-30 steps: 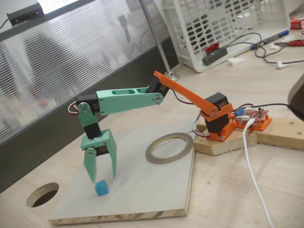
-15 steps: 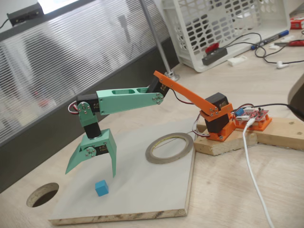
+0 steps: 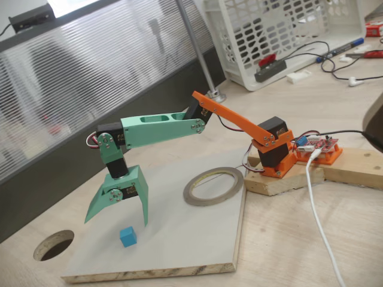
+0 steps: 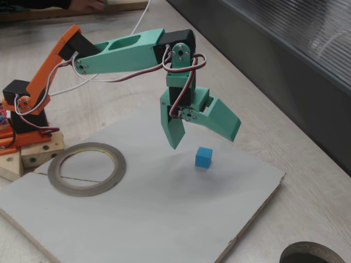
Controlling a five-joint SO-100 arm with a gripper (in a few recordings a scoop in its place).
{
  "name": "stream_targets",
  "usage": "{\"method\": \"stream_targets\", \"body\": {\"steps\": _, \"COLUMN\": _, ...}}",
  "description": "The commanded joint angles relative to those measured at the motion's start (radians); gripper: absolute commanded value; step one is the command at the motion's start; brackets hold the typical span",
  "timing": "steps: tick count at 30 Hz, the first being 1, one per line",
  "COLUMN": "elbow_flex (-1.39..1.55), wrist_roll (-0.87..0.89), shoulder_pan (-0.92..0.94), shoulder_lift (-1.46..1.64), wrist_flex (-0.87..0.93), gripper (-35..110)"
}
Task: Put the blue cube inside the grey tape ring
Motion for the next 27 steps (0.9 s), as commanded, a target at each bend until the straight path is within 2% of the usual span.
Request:
{"method": "stream_targets", "body": {"steps": 1, "elbow_flex": -0.014, "wrist_roll": 0.009, "shoulder_pan": -0.008, "shoulder_lift": 0.028, "wrist_flex": -0.003, "gripper": 98}}
{"method": "stream_targets", "body": {"steps": 9, "elbow_flex": -0.018, "wrist_roll": 0.009, "shoulder_pan": -0.008, "shoulder_lift": -0.094, "wrist_flex": -0.014, "gripper": 98}}
{"method": "stream_targets", "body": {"steps": 19, "elbow_flex": -0.006, "wrist_roll": 0.008, "shoulder_pan": -0.008, "shoulder_lift": -0.109, "wrist_flex": -0.219, "gripper": 98}}
{"method": "stream_targets", "body": {"steps": 27, "elbow_flex": -0.005, "wrist_roll": 0.008, "shoulder_pan": -0.009, "shoulder_lift": -0.109, "wrist_flex": -0.222, "gripper": 98}}
